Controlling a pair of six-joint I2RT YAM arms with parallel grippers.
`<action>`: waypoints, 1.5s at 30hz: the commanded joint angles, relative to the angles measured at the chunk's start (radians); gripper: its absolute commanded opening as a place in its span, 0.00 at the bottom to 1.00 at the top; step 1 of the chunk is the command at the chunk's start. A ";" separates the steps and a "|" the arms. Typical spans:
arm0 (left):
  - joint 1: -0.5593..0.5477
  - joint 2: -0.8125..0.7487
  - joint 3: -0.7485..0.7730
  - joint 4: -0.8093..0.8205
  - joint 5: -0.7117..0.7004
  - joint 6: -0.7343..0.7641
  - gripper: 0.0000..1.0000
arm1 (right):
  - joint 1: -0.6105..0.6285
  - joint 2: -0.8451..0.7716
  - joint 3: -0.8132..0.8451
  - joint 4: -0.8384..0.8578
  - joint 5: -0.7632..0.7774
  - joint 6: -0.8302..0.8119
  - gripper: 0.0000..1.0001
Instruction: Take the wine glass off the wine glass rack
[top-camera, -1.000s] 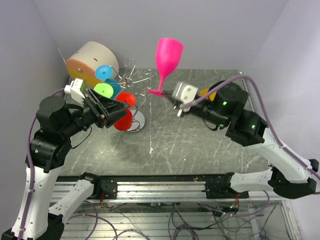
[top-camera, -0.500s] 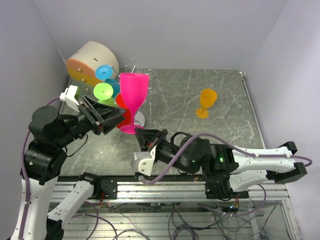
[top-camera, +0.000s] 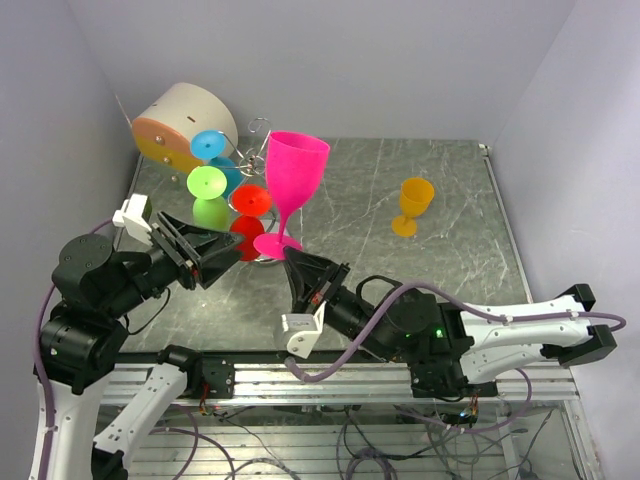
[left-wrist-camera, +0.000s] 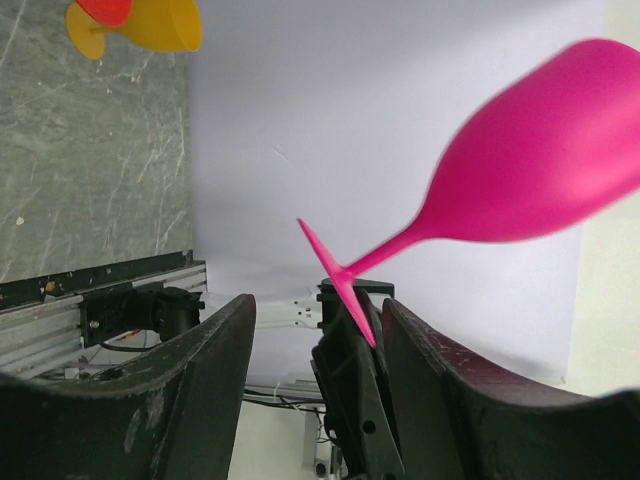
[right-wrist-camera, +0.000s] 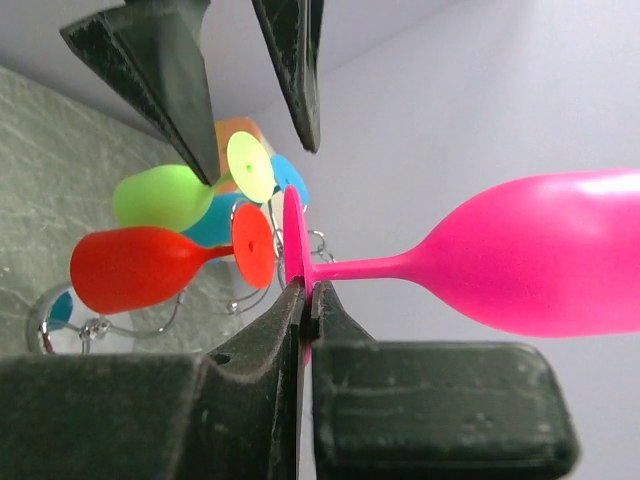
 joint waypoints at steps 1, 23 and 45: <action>-0.003 0.001 -0.011 -0.010 0.051 -0.058 0.65 | 0.024 0.009 -0.028 0.131 0.018 -0.065 0.00; -0.004 -0.085 -0.148 0.121 0.097 -0.189 0.26 | 0.044 0.121 -0.099 0.361 0.003 -0.132 0.00; -0.003 -0.217 -0.156 -0.002 -0.147 0.109 0.07 | 0.063 -0.202 -0.063 -0.187 0.478 0.478 0.29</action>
